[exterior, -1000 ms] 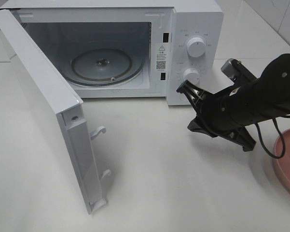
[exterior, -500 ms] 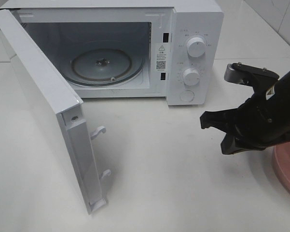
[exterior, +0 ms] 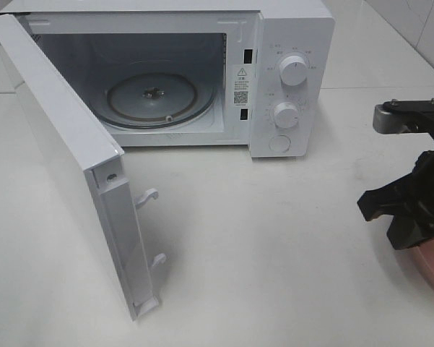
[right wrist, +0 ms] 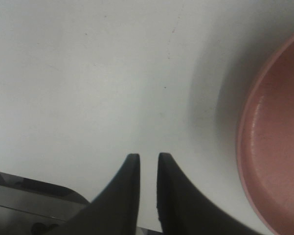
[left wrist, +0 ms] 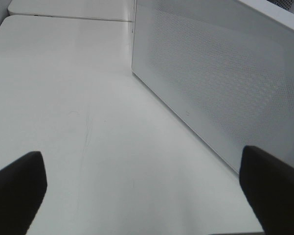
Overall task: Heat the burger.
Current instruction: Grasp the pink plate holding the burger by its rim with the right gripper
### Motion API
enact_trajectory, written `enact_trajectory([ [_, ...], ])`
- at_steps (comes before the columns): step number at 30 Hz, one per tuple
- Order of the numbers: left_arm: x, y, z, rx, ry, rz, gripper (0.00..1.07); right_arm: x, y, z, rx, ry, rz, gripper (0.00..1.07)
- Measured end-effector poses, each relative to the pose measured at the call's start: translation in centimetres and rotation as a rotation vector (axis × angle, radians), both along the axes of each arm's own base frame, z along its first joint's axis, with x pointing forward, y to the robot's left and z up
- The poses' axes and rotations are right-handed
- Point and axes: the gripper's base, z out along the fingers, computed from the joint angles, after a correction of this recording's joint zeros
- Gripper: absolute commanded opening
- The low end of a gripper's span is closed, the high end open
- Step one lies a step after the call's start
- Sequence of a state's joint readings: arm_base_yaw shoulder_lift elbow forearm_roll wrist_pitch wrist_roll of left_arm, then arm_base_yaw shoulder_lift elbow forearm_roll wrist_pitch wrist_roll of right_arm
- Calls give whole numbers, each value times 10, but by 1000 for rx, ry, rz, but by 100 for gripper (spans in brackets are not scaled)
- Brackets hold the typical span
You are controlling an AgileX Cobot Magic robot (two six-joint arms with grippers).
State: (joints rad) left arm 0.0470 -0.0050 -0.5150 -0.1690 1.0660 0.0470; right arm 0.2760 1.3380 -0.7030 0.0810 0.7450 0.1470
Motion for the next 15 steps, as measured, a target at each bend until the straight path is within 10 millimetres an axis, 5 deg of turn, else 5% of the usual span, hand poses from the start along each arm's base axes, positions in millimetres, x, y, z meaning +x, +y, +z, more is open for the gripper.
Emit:
enact_trajectory([
  [2, 0, 0, 0, 0, 0, 0, 100, 1, -7, 0, -16, -3, 22, 44],
  [3, 0, 0, 0, 0, 0, 0, 100, 1, -7, 0, -16, -3, 22, 44],
  [5, 0, 0, 0, 0, 0, 0, 100, 3, -14, 1, -48, -15, 33, 69],
  [6, 0, 0, 0, 0, 0, 0, 100, 3, -14, 1, -48, -15, 33, 69],
  [7, 0, 0, 0, 0, 0, 0, 100, 4, -17, 1, -65, -23, 34, 87],
  [10, 0, 0, 0, 0, 0, 0, 100, 5, -21, 1, -92, -34, 41, 102],
  [15, 0, 0, 0, 0, 0, 0, 100, 8, -23, 1, -119, -55, 36, 101],
])
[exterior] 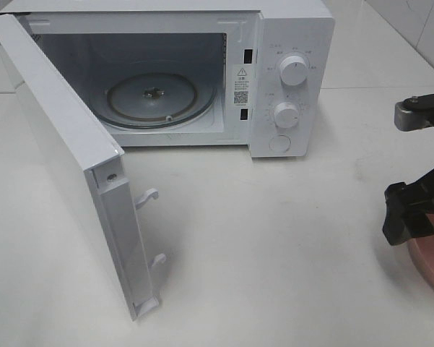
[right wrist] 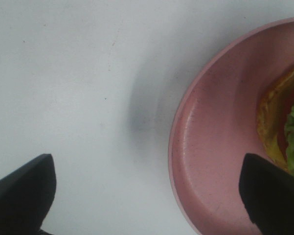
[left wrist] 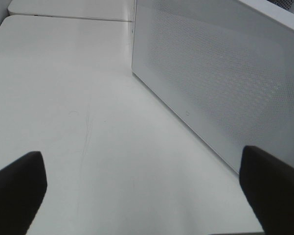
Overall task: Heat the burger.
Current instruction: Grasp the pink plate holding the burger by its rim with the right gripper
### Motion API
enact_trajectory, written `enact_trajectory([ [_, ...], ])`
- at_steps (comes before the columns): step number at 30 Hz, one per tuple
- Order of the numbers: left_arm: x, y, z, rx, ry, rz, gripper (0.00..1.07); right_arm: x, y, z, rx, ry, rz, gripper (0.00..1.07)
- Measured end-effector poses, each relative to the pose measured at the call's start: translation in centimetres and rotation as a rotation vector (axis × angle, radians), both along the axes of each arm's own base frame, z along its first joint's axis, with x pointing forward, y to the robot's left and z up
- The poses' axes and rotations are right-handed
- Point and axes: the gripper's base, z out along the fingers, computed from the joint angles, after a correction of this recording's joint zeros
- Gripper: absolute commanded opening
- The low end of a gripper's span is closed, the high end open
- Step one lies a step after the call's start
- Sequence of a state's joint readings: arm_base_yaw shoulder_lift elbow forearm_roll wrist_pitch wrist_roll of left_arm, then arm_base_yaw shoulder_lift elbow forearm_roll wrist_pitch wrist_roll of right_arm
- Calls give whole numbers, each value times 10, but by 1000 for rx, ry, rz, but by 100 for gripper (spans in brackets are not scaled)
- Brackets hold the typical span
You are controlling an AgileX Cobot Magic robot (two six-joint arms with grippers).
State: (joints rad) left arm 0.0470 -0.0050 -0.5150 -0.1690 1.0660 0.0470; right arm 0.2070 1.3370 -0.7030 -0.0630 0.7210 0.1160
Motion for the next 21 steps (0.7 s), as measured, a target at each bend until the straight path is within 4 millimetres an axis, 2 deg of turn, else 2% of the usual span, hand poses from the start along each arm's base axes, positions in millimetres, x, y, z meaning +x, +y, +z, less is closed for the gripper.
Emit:
enact_trajectory([
  [9, 0, 0, 0, 0, 0, 0, 100, 9, 1, -23, -20, 84, -20, 99],
  [16, 0, 0, 0, 0, 0, 0, 100, 19, -12, -38, -36, 104, -64, 96],
  [21, 0, 0, 0, 0, 0, 0, 100, 23, -14, -50, -44, 135, -67, 95],
])
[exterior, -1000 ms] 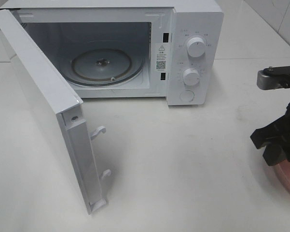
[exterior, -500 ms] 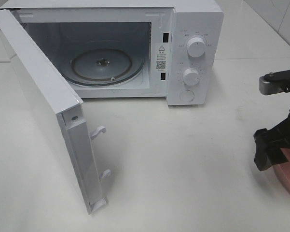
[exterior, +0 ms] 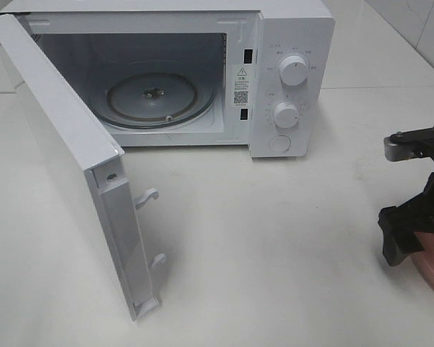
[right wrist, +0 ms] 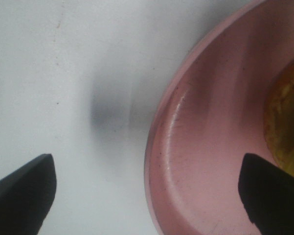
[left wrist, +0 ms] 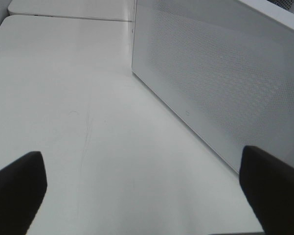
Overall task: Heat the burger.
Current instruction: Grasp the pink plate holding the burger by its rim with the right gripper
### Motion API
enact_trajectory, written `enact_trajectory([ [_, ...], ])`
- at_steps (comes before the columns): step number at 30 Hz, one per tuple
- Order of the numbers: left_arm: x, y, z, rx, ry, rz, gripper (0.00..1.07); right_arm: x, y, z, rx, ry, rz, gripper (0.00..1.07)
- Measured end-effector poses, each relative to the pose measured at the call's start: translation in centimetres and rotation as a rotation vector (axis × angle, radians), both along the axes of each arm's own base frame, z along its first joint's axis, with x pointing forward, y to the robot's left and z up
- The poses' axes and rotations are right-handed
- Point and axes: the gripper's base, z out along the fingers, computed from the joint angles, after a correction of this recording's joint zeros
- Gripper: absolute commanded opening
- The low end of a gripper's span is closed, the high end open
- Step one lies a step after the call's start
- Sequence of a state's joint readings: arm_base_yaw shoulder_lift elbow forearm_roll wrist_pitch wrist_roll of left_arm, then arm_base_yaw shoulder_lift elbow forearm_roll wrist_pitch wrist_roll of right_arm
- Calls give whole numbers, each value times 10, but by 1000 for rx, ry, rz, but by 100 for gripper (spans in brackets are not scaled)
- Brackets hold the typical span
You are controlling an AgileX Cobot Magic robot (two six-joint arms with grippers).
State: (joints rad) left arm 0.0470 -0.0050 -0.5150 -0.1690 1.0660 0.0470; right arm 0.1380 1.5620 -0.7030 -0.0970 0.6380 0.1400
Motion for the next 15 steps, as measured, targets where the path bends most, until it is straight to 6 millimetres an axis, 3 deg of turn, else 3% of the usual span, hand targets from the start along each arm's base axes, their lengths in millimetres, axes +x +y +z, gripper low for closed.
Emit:
enact_trajectory([
  [15, 0, 0, 0, 0, 0, 0, 100, 11, 2, -33, 0, 46, 5, 91],
])
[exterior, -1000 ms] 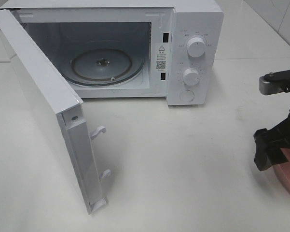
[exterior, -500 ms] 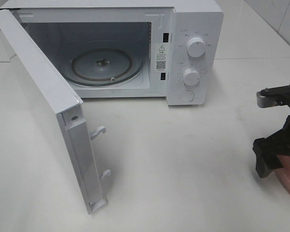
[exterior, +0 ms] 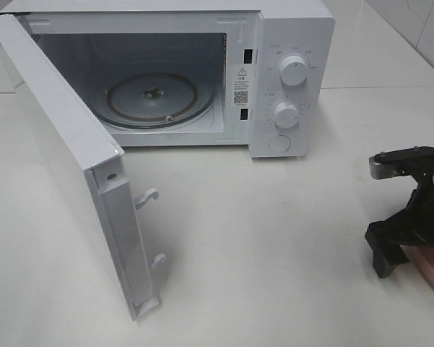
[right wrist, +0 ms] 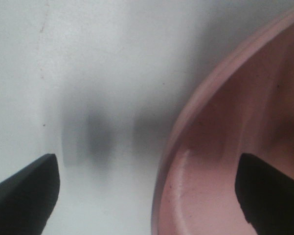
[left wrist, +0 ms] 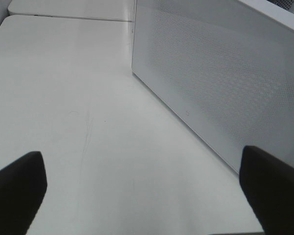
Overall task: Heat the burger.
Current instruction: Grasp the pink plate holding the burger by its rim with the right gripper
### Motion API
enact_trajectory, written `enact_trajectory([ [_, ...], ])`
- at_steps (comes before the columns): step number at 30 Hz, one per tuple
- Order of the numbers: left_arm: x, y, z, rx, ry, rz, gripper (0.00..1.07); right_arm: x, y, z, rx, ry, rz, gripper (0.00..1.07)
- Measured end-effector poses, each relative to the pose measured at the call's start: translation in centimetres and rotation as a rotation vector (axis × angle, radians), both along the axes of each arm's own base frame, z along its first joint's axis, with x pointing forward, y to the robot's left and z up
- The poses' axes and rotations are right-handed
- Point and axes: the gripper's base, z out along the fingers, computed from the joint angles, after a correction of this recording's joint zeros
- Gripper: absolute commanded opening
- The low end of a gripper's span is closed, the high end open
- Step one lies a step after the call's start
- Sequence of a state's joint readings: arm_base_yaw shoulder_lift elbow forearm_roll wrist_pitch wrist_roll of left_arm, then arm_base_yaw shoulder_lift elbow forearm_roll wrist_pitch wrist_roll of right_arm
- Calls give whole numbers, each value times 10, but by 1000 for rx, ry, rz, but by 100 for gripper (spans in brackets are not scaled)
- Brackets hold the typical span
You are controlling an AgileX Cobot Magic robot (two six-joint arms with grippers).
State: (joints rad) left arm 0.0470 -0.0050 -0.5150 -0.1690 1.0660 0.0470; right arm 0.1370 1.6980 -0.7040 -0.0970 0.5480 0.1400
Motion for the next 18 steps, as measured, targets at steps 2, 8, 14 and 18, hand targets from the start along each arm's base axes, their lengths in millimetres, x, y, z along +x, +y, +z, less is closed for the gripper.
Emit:
enact_trajectory([
  [2, 0, 0, 0, 0, 0, 0, 100, 1, 0, -3, 0, 3, 1, 89],
  [8, 0, 0, 0, 0, 0, 0, 100, 1, 0, -5, 0, 8, -1, 76],
  [14, 0, 0, 0, 0, 0, 0, 100, 1, 0, -5, 0, 5, -9, 40],
  [18, 0, 0, 0, 0, 0, 0, 100, 2, -1, -5, -10, -2, -5, 18],
])
